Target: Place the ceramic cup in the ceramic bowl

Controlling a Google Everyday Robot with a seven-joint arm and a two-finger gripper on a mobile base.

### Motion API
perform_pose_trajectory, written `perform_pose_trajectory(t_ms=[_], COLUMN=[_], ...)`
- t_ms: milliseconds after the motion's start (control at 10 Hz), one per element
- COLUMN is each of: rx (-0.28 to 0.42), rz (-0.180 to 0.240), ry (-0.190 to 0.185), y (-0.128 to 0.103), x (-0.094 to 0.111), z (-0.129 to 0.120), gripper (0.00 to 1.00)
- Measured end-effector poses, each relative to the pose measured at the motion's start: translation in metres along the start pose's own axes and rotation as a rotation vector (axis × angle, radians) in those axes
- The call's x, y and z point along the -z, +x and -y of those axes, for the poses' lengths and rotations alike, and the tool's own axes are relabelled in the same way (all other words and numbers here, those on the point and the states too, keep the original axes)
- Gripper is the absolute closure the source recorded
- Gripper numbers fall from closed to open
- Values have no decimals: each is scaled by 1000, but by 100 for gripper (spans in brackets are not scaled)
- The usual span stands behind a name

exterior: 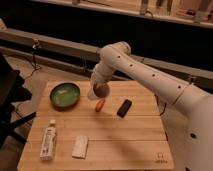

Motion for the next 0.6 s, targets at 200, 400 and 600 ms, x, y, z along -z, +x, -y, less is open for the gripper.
perform_pose_trajectory(t_ms=[200, 400, 600], rx=[5, 7, 18], rz=[1, -1, 0], ry=[4, 8, 13], y=[-23, -27, -21], x=[-11, -13, -9], z=[12, 15, 12], gripper=[99, 99, 99])
